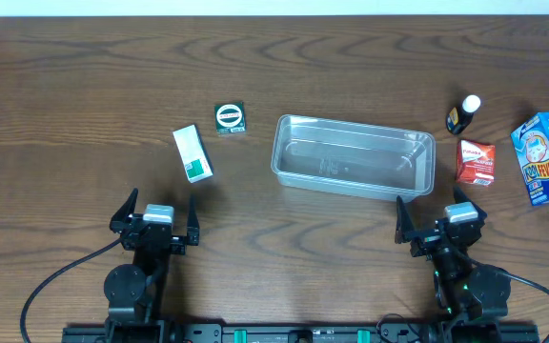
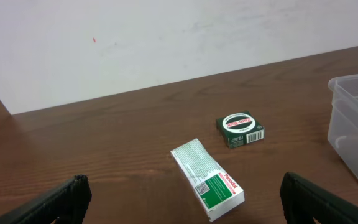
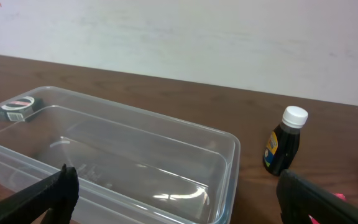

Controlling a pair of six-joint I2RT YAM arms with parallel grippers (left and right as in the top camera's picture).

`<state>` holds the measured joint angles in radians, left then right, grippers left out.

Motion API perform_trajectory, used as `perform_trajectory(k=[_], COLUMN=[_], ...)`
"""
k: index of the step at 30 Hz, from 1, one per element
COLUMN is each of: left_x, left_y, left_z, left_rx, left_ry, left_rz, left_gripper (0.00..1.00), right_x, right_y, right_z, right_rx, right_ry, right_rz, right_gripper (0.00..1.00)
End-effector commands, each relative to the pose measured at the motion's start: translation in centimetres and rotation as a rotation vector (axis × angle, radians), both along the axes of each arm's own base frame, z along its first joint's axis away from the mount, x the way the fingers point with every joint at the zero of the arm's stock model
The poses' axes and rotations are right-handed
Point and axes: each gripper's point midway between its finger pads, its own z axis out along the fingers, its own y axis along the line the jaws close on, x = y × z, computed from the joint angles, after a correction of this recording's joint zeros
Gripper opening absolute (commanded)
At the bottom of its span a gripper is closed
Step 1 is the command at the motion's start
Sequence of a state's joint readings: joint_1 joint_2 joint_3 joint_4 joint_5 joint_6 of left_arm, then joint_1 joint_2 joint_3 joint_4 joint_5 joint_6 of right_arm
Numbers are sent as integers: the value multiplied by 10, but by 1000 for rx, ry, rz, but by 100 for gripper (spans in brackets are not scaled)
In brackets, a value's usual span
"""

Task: Pack container

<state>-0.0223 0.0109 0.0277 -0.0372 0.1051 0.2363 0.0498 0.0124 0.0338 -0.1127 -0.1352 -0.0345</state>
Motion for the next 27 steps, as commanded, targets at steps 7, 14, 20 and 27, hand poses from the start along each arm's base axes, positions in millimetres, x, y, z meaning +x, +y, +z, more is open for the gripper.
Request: perform_trajectory(k=[7,14,20,27], left_x=[0,0,0,0], left_y=[0,0,0,0], left_z=[-15,-15,-15,-15], left_rx=[6,6,6,6], left_ry=[39,39,39,39], left_rz=[-5,-5,-5,-5], left_gripper=[98,98,98,98], right_x=[0,0,0,0], right_y=[-1,-1,3,-1], right_z=[-1,-1,2,34], right_rx=[-11,-10,219,292], right_ry=[-3,-3,28,-65], right_rz=[-4,-3,4,-9], right_gripper=[99,99,99,99])
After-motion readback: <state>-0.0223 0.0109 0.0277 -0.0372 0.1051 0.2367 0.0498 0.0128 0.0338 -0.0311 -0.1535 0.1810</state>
